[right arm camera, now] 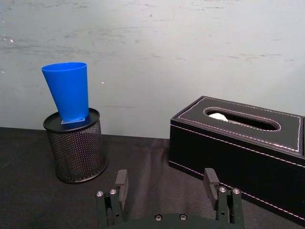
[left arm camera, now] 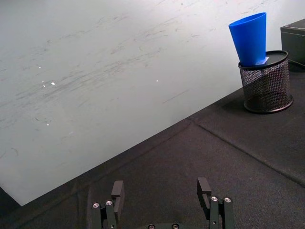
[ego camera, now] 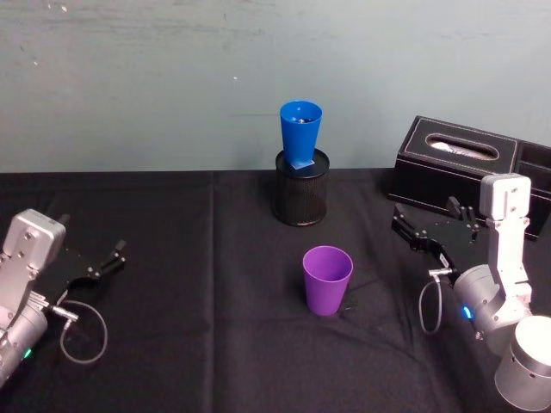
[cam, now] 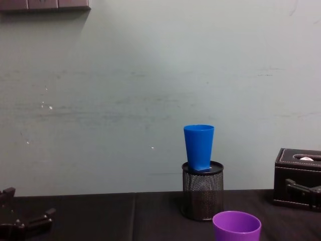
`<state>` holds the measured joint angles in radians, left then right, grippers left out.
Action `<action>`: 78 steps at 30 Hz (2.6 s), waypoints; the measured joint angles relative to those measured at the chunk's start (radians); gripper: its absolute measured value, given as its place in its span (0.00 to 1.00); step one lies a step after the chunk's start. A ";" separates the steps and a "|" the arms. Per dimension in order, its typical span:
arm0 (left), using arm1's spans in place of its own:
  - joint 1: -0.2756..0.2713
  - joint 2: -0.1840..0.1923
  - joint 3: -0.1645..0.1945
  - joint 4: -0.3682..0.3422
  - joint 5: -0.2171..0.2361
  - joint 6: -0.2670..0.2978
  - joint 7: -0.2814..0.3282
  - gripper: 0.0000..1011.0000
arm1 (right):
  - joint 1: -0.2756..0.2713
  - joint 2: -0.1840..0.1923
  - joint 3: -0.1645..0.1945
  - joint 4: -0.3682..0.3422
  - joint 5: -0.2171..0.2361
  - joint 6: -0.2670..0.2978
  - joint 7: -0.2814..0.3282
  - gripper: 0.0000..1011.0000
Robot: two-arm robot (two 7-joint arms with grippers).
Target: Pick up one cup with a gripper and tap it against the other cup.
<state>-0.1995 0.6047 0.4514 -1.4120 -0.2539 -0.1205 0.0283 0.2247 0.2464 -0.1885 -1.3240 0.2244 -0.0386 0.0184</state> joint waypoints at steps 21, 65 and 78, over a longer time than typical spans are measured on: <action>0.000 0.000 0.000 0.000 0.000 0.000 0.000 0.99 | 0.000 0.000 0.000 0.000 0.000 0.000 0.000 0.99; 0.000 0.000 0.000 0.000 0.000 0.000 0.000 0.99 | 0.000 0.000 0.000 0.000 0.000 0.000 0.000 0.99; 0.000 0.000 0.000 0.000 0.000 0.000 0.000 0.99 | 0.000 0.000 0.000 0.000 0.000 0.000 0.000 0.99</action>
<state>-0.1995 0.6047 0.4514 -1.4120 -0.2539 -0.1205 0.0283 0.2247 0.2465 -0.1885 -1.3240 0.2244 -0.0387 0.0184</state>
